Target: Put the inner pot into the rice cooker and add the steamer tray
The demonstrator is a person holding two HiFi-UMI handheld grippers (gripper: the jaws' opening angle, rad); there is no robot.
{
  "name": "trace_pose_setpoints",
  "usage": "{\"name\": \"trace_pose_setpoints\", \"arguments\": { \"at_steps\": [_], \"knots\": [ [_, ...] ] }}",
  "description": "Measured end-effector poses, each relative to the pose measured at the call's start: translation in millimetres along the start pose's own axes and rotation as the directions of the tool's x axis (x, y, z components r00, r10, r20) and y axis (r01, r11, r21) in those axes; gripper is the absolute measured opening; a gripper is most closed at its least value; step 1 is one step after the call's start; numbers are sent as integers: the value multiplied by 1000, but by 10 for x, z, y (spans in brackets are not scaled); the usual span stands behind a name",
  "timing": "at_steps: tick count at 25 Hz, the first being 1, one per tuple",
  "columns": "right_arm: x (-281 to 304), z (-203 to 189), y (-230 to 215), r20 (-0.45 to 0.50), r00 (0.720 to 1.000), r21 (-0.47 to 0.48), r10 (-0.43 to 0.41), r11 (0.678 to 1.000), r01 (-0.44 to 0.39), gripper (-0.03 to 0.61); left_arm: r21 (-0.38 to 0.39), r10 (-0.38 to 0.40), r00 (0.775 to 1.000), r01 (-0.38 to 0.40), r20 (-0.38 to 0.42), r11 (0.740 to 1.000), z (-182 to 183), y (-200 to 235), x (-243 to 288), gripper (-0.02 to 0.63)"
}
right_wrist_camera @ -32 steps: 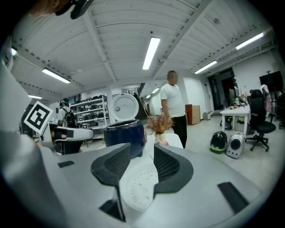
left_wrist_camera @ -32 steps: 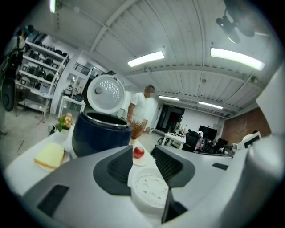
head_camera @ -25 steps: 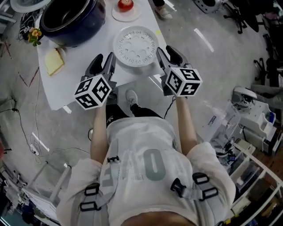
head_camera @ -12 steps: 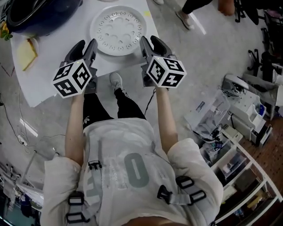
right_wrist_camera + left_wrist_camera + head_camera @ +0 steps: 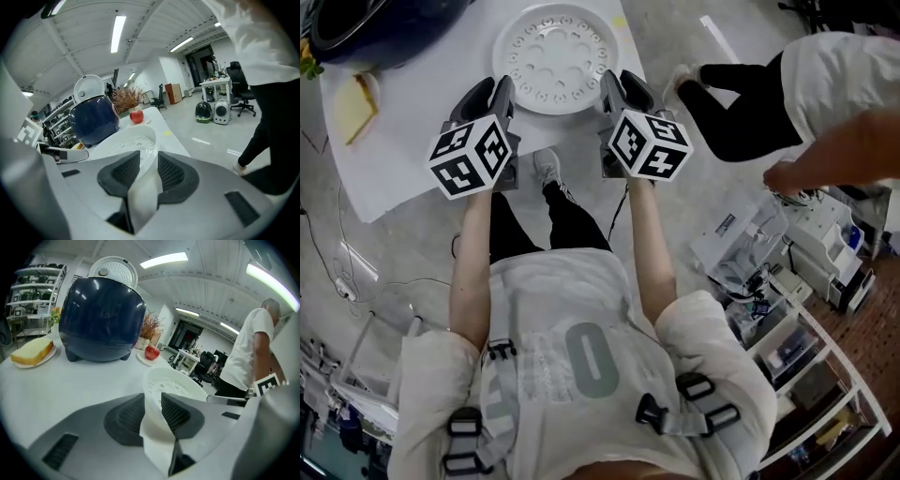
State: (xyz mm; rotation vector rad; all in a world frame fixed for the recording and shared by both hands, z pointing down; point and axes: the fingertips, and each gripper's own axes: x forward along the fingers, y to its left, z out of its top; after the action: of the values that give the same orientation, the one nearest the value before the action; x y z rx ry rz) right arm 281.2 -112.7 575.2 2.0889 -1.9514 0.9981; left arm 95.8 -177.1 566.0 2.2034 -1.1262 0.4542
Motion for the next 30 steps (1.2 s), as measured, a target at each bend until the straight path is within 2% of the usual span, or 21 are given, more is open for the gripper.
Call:
{"name": "trace_pose_setpoints", "arguments": {
  "at_steps": [4,22,30],
  "knots": [
    [25,4,14,6,1000,9,4,1000,-4,123,4,15,1000,-15,-11,1000,-36,25,29,97],
    [24,-3,10,7,1000,30,6,1000,-6,110,-56,7,1000,-8,-27,998,-54,39,60,86],
    [-60,158,9,24,1000,25,-15,1000,14,80,-2,15,1000,-15,6,1000,95,-41,34,80]
  ]
}}
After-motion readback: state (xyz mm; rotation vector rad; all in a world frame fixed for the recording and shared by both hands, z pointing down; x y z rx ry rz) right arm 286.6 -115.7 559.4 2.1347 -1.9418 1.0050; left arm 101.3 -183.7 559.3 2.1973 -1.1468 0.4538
